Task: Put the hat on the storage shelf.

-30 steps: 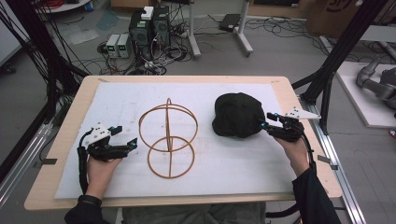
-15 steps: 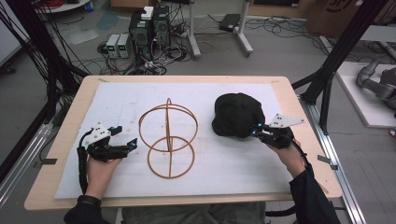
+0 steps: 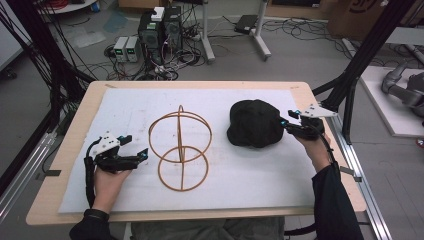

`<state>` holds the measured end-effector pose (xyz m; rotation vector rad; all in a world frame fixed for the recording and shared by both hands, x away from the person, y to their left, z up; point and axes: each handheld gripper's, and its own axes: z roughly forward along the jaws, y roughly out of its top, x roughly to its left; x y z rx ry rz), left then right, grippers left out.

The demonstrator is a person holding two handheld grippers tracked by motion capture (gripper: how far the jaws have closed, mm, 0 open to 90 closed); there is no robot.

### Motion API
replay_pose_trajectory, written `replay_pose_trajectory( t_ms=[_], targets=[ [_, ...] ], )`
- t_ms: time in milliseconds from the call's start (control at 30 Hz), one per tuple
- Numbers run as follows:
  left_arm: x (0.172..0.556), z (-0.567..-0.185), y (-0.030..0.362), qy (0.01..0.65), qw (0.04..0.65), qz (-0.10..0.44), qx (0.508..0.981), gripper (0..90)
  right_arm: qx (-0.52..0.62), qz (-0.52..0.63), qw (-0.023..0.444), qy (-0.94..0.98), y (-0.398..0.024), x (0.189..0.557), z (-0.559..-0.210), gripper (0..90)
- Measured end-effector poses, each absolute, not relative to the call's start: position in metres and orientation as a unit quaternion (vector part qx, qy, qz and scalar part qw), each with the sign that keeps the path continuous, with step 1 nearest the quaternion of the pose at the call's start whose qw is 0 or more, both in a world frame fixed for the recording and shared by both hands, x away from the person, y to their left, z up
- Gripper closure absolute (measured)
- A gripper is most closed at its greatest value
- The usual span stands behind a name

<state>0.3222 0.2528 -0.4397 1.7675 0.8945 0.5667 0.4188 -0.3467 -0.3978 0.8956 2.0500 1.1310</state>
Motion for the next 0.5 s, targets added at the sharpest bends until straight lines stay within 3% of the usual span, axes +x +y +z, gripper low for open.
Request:
replay_pose_trajectory(
  t_ms=[100, 167, 500],
  targets=[
    [0.322, -0.44, 0.253, 0.372, 0.516, 0.235, 0.736, 17.0, 0.325, 0.41, 0.316, 0.791, -0.342, 0.425, -0.4, 52.9],
    [0.322, -0.44, 0.253, 0.371, 0.516, 0.234, 0.736, 17.0, 0.326, 0.403, 0.314, 0.795, -0.341, 0.434, -0.402, 45.5],
    [0.323, -0.441, 0.253, 0.369, 0.519, 0.227, 0.737, 17.0, 0.316, 0.438, 0.324, 0.777, -0.346, 0.443, -0.402, 46.3]
  ],
)
